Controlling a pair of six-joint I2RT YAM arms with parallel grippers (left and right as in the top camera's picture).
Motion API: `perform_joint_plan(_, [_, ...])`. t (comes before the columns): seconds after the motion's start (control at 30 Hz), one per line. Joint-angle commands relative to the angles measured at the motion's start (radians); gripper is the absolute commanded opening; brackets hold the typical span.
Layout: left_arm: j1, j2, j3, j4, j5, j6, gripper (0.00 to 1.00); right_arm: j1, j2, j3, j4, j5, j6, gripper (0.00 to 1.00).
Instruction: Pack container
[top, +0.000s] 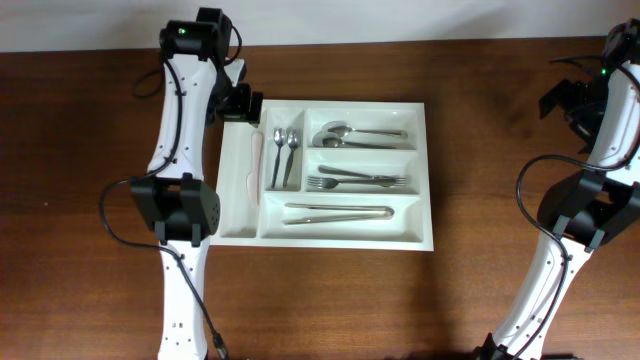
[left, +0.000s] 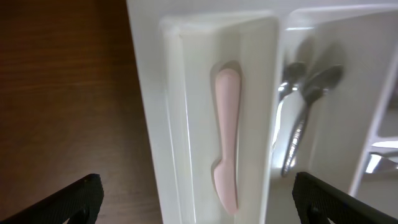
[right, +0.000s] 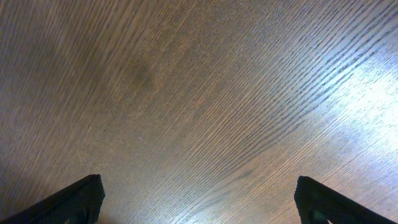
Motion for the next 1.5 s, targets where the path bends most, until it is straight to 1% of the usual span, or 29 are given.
perform_joint_plan(0.0, [0.013, -0.181, 0.022, -0.002, 0.001, -0.003, 0.99, 0.002, -0.028, 0.018, -0.002, -0.002, -0.003, 0.99])
perform_joint_plan(0.13, [0.019, -0.302, 0.003, -0.002, 0.028, -0.006, 0.99, 0.002, -0.028, 0.018, -0.002, -0.002, -0.002, 0.99])
perform_joint_plan(0.17, [0.018, -0.392, -0.039, -0.002, 0.047, -0.016, 0.99, 0.002, -0.028, 0.018, -0.002, -0.002, -0.002, 0.99])
perform_joint_plan(0.2, [0.014, -0.442, -0.075, -0.002, 0.053, -0.02, 0.99, 0.002, -0.028, 0.018, -0.002, -0.002, -0.002, 0.99])
perform_joint_plan(0.3, [-0.015, -0.677, -0.302, -0.002, 0.053, -0.022, 0.99, 0.002, -0.028, 0.018, -0.002, -0.002, -0.002, 0.99])
perform_joint_plan(0.33, [-0.037, -0.809, -0.435, 0.005, 0.029, -0.022, 0.99, 0.002, -0.028, 0.018, -0.002, -0.002, -0.002, 0.99])
perform_joint_plan(0.4, [-0.058, -0.935, -0.561, 0.04, 0.019, -0.032, 0.99, 0.002, -0.028, 0.018, -0.002, -0.002, -0.002, 0.99])
perform_joint_plan(0.53, [-0.098, -1.173, -0.806, 0.171, 0.034, -0.108, 0.99, 0.002, -0.028, 0.018, -0.002, -0.002, -0.002, 0.99])
perform_joint_plan(0.6, [-0.111, -1.3, -0.943, 0.243, 0.034, -0.169, 0.99, 0.002, -0.028, 0.018, -0.002, -0.002, -0.002, 0.99])
perform_joint_plan(0.7, [-0.112, -1.458, -1.125, 0.302, 0.025, -0.224, 0.99, 0.002, -0.028, 0.018, -0.002, -0.002, -0.002, 0.99])
perform_joint_plan(0.77, [-0.112, -1.569, -1.266, 0.357, 0.006, -0.294, 0.99, 0.002, -0.028, 0.018, -0.002, -0.002, -0.002, 0.99])
perform_joint_plan(0.83, [-0.112, -1.659, -1.394, 0.437, 0.001, -0.37, 0.99, 0.002, -0.028, 0.018, -0.002, -0.002, -0.002, 0.99])
perform_joint_plan(0.93, [-0.112, -1.76, -1.555, 0.529, -0.015, -0.427, 0.99, 0.002, -0.028, 0.018, -0.002, -0.002, -0.002, 0.99])
perform_joint_plan(1.07, [-0.112, -1.804, -1.658, 0.511, -0.02, -0.431, 0.99, 0.002, -0.028, 0.018, -0.002, -0.002, -0.002, 0.99])
perform_joint_plan(1.13, [-0.112, -1.802, -1.681, 0.51, -0.067, -0.431, 0.99, 0.002, -0.028, 0.018, -0.002, -0.002, -0.002, 0.99])
perform_joint_plan(1.2, [-0.112, -1.801, -1.715, 0.555, -0.121, -0.388, 0.99, 0.002, -0.028, 0.018, -0.002, -0.002, -0.002, 0.99])
perform_joint_plan(1.23, [-0.112, -1.801, -1.735, 0.598, -0.124, -0.328, 0.99, 0.002, -0.028, 0.018, -0.002, -0.002, -0.002, 0.99])
perform_joint_plan(1.27, [-0.112, -1.801, -1.767, 0.666, -0.123, -0.225, 0.99, 0.002, -0.028, 0.018, -0.002, -0.002, -0.002, 0.99])
perform_joint_plan(1.33, [-0.112, -1.801, -1.81, 0.748, -0.123, -0.115, 0.99, 0.002, -0.028, 0.018, -0.002, -0.002, -0.002, 0.99])
perform_joint_plan(1.4, [-0.112, -1.803, -1.857, 0.83, -0.123, -0.036, 0.99, 0.002, -0.028, 0.018, -0.002, -0.002, -0.002, 0.99])
perform_joint_plan(1.47, [-0.112, -1.809, -1.897, 0.886, -0.123, 0.008, 0.99, 0.002, -0.028, 0.018, -0.002, -0.002, -0.002, 0.99])
